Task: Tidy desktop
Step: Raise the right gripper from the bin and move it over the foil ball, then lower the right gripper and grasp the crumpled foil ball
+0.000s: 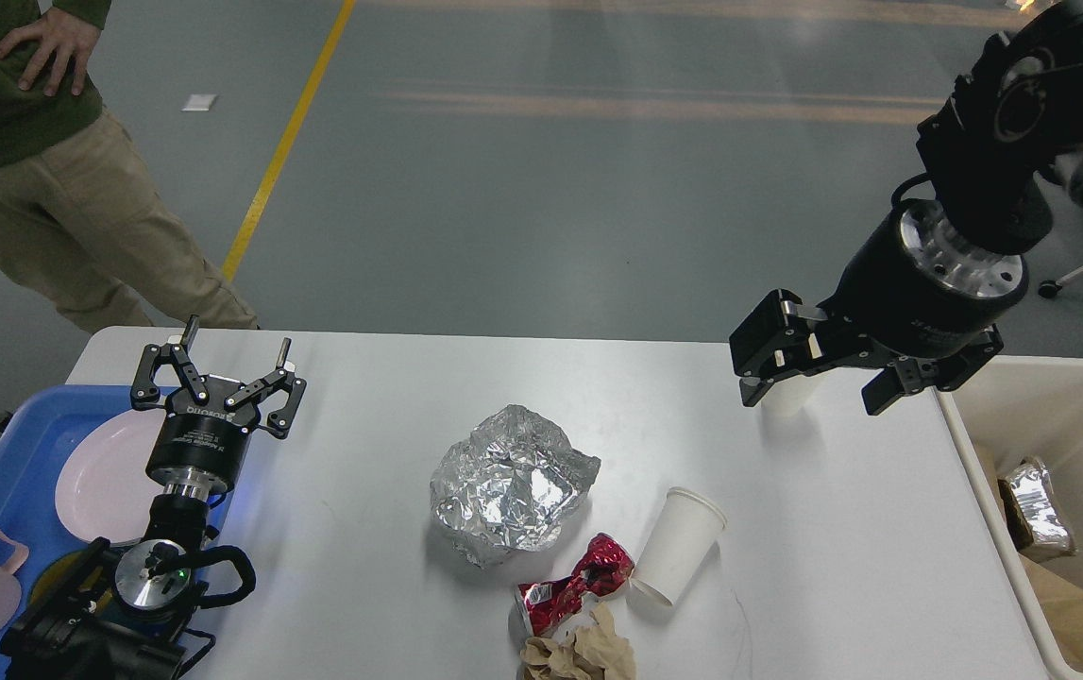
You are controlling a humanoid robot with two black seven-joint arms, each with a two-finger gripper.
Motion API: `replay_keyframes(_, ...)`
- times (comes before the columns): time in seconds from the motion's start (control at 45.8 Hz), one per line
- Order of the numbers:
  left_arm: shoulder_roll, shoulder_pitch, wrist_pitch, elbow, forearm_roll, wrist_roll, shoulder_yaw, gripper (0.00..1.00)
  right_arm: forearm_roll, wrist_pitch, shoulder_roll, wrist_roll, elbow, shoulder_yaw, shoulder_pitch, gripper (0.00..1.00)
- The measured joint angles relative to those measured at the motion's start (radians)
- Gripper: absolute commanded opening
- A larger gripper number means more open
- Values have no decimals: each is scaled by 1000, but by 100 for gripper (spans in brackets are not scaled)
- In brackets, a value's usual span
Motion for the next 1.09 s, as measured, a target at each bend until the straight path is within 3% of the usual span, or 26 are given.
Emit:
replay_keyframes(0.24, 0, 0, 0, 0, 0, 0, 0, 96, 5, -49, 1, 0, 8, 10, -9, 100)
replay_keyframes(0.525, 0, 0, 0, 0, 0, 0, 0, 97, 105, -164, 48, -19, -70, 109, -191, 98)
replay_keyframes(0.765, 0, 1, 0, 0, 0, 0, 0, 96, 385, -281, 170, -59, -315, 205, -486, 98)
replay_keyframes(0.94, 0, 1, 0, 0, 0, 0, 0, 96, 417, -360, 250, -107, -539, 321, -778, 98)
replay_keyframes(1.093, 0, 1, 0, 0, 0, 0, 0, 96, 417, -375, 321, -118, -732, 378, -976, 98)
